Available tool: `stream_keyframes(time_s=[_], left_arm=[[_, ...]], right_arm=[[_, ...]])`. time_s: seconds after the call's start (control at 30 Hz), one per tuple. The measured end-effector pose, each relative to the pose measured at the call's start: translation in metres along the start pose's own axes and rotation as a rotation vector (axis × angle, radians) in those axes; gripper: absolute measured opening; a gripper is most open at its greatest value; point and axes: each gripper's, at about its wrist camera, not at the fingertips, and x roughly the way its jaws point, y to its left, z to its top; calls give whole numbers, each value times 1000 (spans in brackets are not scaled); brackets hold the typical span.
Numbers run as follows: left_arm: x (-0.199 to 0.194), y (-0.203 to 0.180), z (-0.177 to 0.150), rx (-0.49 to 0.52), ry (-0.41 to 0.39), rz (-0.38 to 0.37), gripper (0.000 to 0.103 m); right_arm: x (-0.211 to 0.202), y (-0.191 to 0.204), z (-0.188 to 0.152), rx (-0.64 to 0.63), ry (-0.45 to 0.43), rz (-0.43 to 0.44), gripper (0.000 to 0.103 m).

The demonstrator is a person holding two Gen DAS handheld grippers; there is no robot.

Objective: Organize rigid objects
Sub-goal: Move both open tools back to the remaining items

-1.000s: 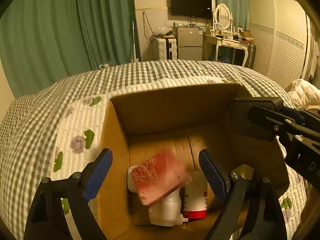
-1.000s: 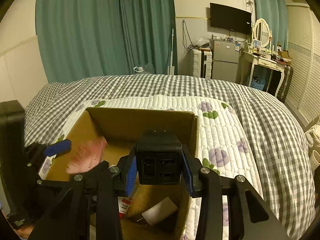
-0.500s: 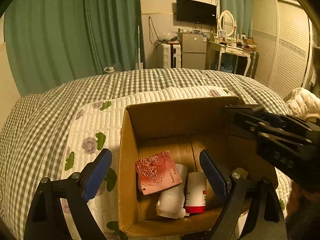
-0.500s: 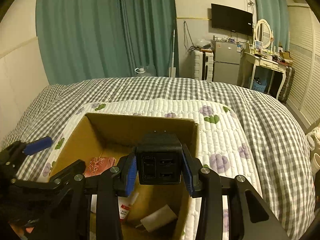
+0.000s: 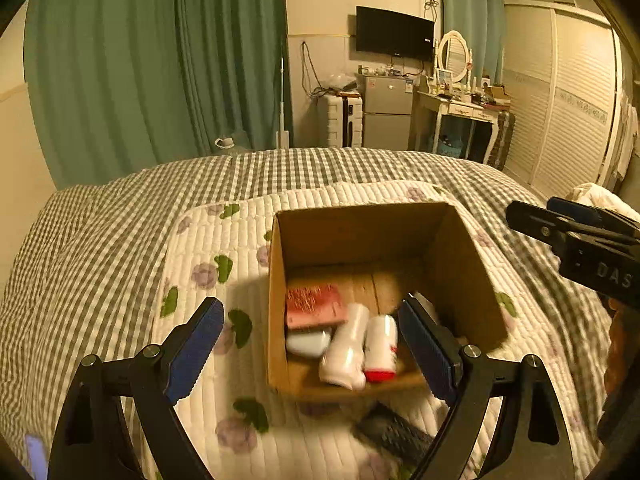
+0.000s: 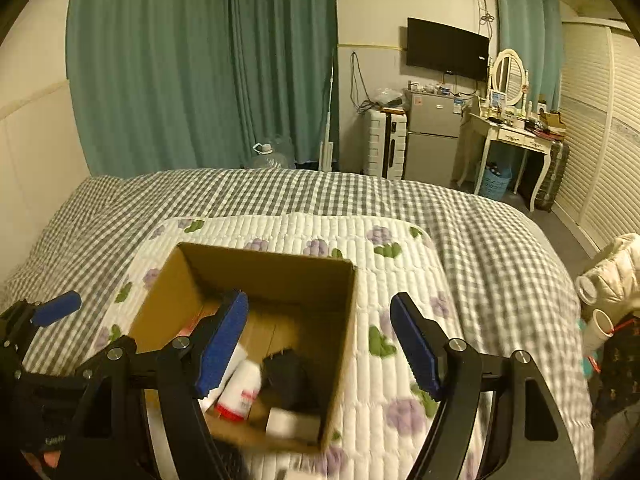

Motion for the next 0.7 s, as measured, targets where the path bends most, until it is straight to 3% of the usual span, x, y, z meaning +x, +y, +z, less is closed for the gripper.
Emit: stream_keyframes(time_s=[0.17,0.4,0.7], left_arm=[[-35,4,-19,-25,0,-8,98],[-50,4,-43,-66,21,-12,100],[-32,-6,-81,-67,76,26,100]], right_arm=[[-44,4,-25,-18,22,-29,76],[-71,11,-52,4,53,-33,76],[-45,18,-107,-33,136,-63,76]])
